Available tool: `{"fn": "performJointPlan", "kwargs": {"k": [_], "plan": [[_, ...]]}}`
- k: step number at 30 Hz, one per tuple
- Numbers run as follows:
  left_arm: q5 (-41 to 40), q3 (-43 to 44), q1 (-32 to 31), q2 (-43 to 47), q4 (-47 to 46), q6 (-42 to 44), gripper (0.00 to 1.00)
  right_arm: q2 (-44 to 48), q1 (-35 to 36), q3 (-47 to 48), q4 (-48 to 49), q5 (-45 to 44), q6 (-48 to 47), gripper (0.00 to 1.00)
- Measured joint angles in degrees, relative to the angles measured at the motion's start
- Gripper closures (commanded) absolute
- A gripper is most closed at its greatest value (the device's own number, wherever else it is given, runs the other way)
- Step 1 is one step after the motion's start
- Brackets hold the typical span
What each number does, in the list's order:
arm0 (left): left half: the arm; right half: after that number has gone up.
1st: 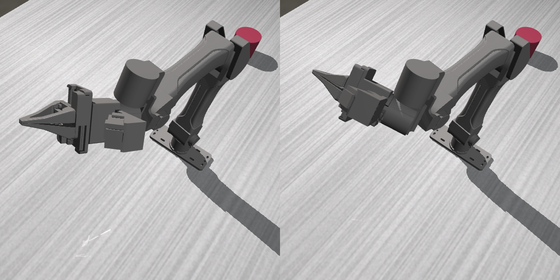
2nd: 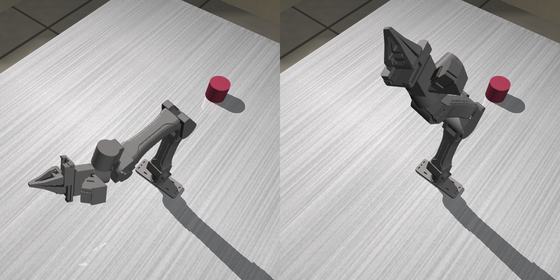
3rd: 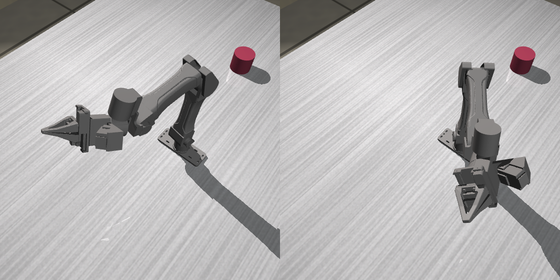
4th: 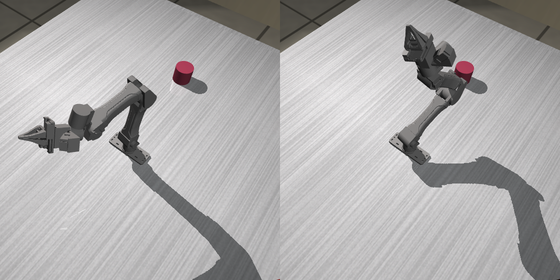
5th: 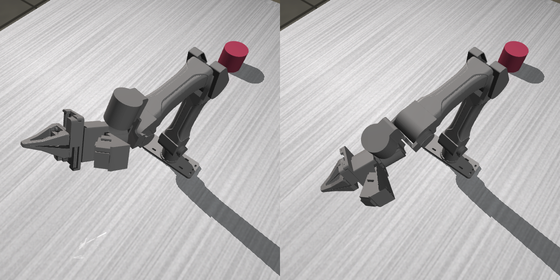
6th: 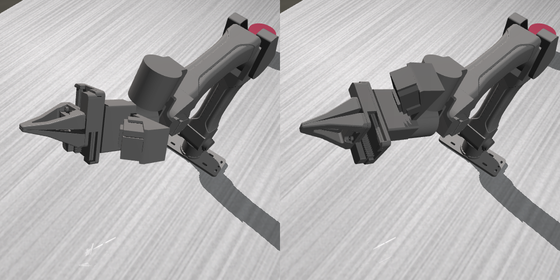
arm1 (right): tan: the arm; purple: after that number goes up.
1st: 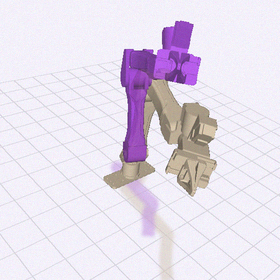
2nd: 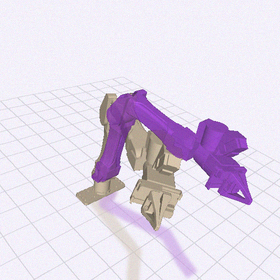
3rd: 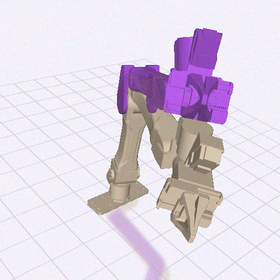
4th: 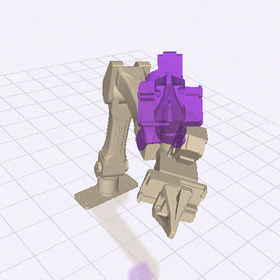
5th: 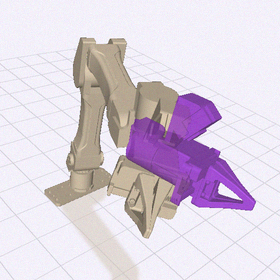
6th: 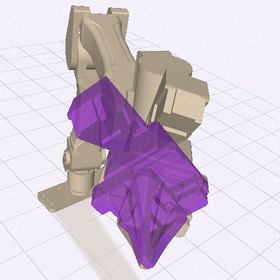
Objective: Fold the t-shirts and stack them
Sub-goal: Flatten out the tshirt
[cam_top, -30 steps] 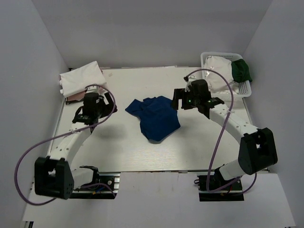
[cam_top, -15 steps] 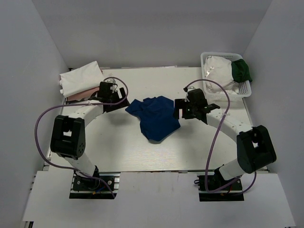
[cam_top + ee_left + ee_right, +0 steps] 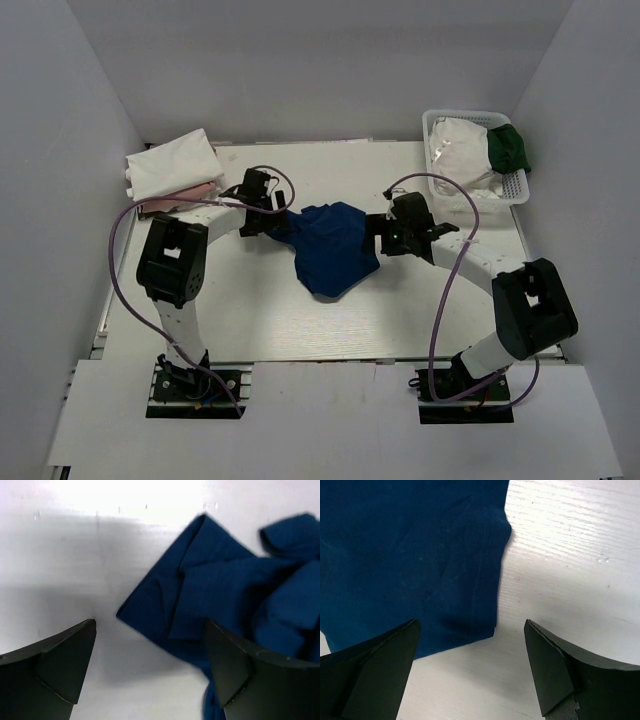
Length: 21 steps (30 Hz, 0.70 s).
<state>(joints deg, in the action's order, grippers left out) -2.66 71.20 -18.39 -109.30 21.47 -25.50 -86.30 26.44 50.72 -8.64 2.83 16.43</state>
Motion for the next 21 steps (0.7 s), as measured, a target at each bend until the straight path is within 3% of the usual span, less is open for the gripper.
{"fn": "performJointPlan", "kwargs": {"k": [3,4,6,7,8,9,10,12,13,16,21], "plan": [[-0.8,2.5,-1.0,-2.1,-0.3,0.0,0.23,-1.2,0.0,-0.6,1.2,0.4,0.3,0.1],[-0.7,2.7,-1.2,-2.4,-0.7,-0.3,0.48,-1.6,0.0,-0.9,1.6,0.6,0.4,0.11],[-0.3,2.8,-1.6,-3.2,-1.6,-0.3,0.74,-2.8,0.0,-1.1,2.0,1.0,0.8,0.13],[0.1,2.8,-1.6,-3.5,-2.1,-0.4,0.92,-3.5,0.0,-1.1,2.5,1.4,0.9,0.16],[0.4,2.8,-1.7,-3.7,-2.4,-0.6,1.0,-4.2,0.1,-1.1,2.9,1.7,1.1,0.2],[0.5,2.8,-1.7,-3.8,-2.8,-0.6,1.0,-4.9,0.2,-1.1,3.3,2.1,1.2,0.26],[0.5,2.8,-1.8,-3.8,-2.8,-0.6,1.0,-5.7,0.3,-1.1,3.6,2.4,1.3,0.39],[0.1,2.8,-1.9,-3.8,-3.1,-0.7,1.0,-7.4,0.6,-1.0,4.0,3.0,1.4,0.56],[-0.3,2.7,-1.9,-3.7,-3.5,-0.8,1.0,-8.4,0.7,-1.0,4.2,3.4,1.6,0.73],[-1.9,1.0,-2.0,-2.3,-5.3,-0.9,1.0,-9.6,0.7,-1.0,4.6,4.7,2.2,0.98],[-4.3,-3.6,-2.0,5.9,-8.7,-0.4,1.0,-7.8,0.7,-1.0,5.5,5.6,2.6,1.0]]}}
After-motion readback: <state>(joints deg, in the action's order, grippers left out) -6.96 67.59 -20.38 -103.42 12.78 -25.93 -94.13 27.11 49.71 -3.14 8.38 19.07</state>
